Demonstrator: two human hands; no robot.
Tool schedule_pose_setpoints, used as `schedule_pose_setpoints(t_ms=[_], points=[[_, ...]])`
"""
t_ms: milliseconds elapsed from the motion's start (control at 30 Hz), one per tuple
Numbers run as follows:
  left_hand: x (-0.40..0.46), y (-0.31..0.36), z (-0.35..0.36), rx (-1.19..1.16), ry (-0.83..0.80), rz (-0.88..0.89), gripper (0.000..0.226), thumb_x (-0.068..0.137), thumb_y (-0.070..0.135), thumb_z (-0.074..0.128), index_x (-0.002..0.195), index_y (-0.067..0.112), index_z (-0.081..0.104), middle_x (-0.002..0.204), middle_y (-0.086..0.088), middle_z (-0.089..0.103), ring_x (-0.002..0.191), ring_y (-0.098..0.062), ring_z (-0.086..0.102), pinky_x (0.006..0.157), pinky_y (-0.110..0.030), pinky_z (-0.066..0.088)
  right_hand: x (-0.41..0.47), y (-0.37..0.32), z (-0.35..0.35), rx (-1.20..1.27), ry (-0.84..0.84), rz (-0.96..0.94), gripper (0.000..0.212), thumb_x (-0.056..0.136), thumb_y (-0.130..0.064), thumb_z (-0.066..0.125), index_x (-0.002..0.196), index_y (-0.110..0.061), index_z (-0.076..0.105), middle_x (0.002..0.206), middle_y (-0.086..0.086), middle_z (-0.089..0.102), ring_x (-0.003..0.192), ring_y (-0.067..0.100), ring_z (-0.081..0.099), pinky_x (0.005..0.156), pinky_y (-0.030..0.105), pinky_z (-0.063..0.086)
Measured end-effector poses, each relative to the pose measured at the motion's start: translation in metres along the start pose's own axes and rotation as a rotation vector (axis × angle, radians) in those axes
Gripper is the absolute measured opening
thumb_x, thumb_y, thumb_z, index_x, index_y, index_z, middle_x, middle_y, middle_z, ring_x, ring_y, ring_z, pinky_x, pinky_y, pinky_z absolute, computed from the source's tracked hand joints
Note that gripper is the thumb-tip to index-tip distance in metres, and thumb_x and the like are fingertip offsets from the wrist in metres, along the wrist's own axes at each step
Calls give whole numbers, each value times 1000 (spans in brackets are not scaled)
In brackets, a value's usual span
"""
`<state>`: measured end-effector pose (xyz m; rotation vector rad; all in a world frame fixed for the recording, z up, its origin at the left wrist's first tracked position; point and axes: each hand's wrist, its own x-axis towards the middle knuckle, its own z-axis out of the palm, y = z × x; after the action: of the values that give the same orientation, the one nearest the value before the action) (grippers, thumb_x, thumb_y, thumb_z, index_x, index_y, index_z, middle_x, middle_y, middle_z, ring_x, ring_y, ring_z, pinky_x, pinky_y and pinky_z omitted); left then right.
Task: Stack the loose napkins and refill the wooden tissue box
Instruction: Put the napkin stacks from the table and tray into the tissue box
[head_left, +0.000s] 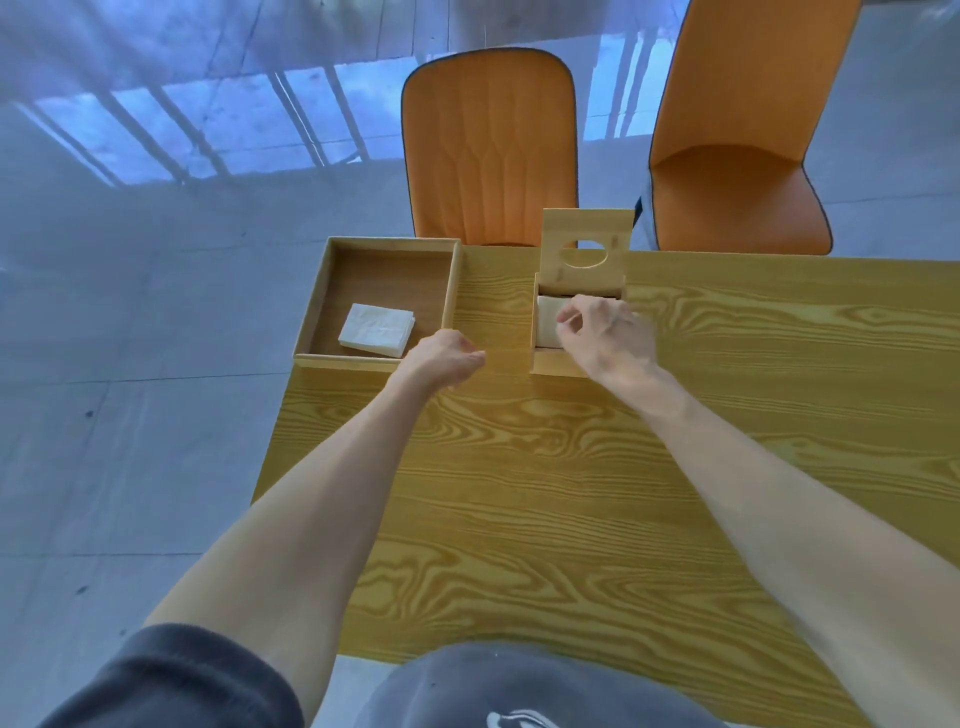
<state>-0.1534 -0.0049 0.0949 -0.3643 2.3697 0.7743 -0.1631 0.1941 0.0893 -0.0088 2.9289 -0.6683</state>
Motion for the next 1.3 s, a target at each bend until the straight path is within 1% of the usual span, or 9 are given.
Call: schedule_pose_setpoints(t_ms=[267, 400, 700, 767, 900, 1033, 1133, 1200, 1300], points=[[-2, -66, -52, -3, 114, -62, 37, 99, 37, 50, 122, 12, 64, 105, -8, 72, 94, -23, 70, 92, -41, 55, 14, -67, 33, 103, -243, 26, 28, 94, -35, 56, 115, -21, 69, 115, 4, 69, 106, 26, 64, 91, 38, 53], [13, -97, -73, -13, 220, -107, 39, 97, 36, 50, 124, 12, 65, 117, -9, 70, 105, -27, 66, 94, -42, 54, 24, -104, 63, 250, -286, 71, 31, 92, -32, 56, 116, -17, 68, 108, 11, 72, 96, 31, 70, 85, 45, 58], [62, -134, -97, -187, 251, -96, 49, 100, 30, 50, 146, 13, 42, 144, -8, 54, 128, -27, 53, 102, -38, 43, 55, -164, 126, 525, -327, 329, 47, 96, -29, 55, 138, -8, 53, 141, 11, 56, 121, 29, 60, 101, 42, 51], [72, -139, -100, -190, 231, -93, 48, 101, 29, 49, 145, 12, 42, 144, -9, 53, 128, -27, 52, 98, -34, 43, 61, -171, 135, 559, -329, 379, 46, 98, -27, 53, 139, -7, 51, 142, 8, 53, 117, 28, 62, 99, 42, 52], [88, -141, -105, -176, 181, -80, 50, 101, 28, 47, 147, 9, 39, 147, -9, 50, 132, -27, 49, 102, -36, 42, 73, -178, 149, 699, -330, 558, 46, 99, -18, 52, 144, -8, 45, 145, 5, 47, 81, 16, 63, 86, 36, 60], [102, -134, -112, -225, 176, -121, 56, 100, 28, 50, 150, 9, 33, 153, -10, 41, 136, -29, 45, 109, -39, 42, 86, -183, 157, 831, -299, 668, 50, 96, -9, 55, 145, -7, 43, 145, 8, 46, 73, 12, 58, 81, 37, 62], [110, -129, -114, -318, 143, -173, 57, 99, 26, 54, 149, 9, 33, 152, -10, 42, 131, -28, 49, 105, -41, 48, 92, -186, 159, 847, -273, 712, 42, 94, -6, 58, 136, -6, 53, 139, 8, 51, 84, 18, 60, 77, 36, 63], [116, -128, -113, -386, 118, -212, 57, 97, 22, 57, 147, 9, 35, 147, -11, 45, 122, -25, 53, 99, -37, 51, 95, -187, 161, 833, -266, 721, 25, 92, -7, 61, 116, -7, 63, 131, 8, 58, 93, 21, 63, 72, 35, 63], [124, -132, -114, -466, 81, -257, 61, 94, 16, 64, 147, 8, 35, 146, -12, 46, 126, -27, 52, 96, -35, 48, 96, -186, 168, 815, -268, 711, 30, 90, -7, 65, 120, -10, 65, 120, 6, 65, 99, 21, 67, 68, 31, 63]])
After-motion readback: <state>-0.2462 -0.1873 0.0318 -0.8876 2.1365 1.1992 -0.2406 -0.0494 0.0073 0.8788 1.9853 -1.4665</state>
